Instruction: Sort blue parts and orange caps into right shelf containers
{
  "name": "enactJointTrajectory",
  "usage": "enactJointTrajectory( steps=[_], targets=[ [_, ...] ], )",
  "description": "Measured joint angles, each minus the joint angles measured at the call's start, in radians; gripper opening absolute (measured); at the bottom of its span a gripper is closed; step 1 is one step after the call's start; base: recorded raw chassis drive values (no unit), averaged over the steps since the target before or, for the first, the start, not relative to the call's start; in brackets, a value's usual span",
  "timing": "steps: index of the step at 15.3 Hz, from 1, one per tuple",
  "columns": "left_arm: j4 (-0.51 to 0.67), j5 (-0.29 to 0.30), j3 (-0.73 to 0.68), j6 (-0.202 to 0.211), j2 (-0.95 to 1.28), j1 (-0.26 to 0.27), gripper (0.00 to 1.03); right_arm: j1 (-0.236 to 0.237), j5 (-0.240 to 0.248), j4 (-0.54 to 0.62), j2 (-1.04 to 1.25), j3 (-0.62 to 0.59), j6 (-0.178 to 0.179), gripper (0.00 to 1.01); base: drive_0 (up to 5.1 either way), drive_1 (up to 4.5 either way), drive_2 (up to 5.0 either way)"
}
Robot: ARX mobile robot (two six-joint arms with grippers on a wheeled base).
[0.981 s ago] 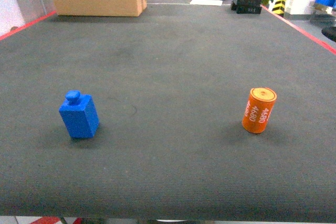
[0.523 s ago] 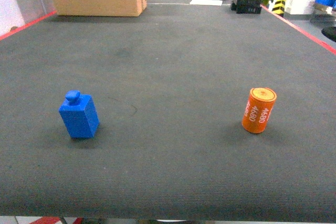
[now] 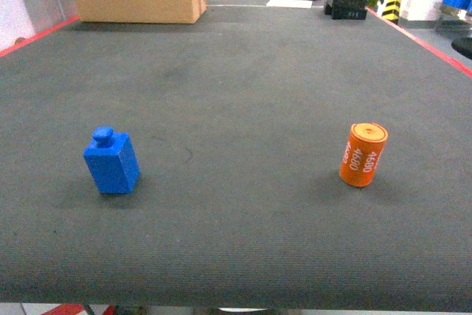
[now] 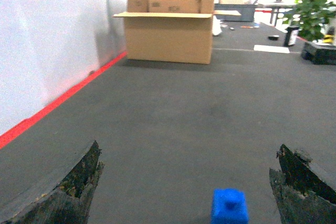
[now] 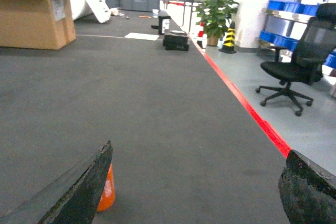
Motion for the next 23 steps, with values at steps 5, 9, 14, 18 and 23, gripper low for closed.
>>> enactJointTrajectory(
  steps=[5,9,14,18,23],
  targets=[
    [0.123,0.092,0.337,-0.105,0.724,-0.027,0.98,0.053,-0.117,0.205,0.714,0.343,0.14,0.98,0.0,0.0,0.0],
    [0.12,0.109,0.424,-0.154,0.85,-0.027,0.98,0.033,-0.145,0.187,0.963,0.465,0.206,0.98,0.0,0.0,0.0],
    [0.132,0.129,0.435,-0.159,0.974,-0.026,0.98,0.034,-0.166,0.158,1.057,0.56,0.221,0.98,0.0,0.0,0.0],
    [0.157,0.129,0.437,-0.158,1.102,-0.024,0.98,0.04,-0.172,0.167,1.243,0.619,0.228,0.98,0.0,0.0,0.0],
    [0.121,0.103,0.477,-0.156,1.145,-0.023,0.97,0.033,-0.148,0.147,1.318,0.693,0.234,0.89,0.0,0.0,0.0]
  ],
)
